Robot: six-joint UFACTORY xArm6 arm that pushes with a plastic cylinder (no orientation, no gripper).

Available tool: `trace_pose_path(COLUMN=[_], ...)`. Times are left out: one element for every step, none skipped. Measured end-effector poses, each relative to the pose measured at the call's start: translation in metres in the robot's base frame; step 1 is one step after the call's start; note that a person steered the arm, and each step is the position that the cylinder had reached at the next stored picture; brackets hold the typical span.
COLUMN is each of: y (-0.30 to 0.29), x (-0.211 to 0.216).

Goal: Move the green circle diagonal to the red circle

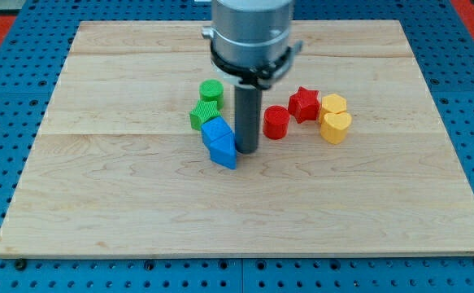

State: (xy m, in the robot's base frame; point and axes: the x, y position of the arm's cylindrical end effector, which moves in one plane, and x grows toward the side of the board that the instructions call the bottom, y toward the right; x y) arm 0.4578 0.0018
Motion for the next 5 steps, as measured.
trace_pose_path(y=[-0.023, -0.048, -0.062, -0.033, -0.032], x=[-0.036, -0.063, -0.079, -0.099, -0.14])
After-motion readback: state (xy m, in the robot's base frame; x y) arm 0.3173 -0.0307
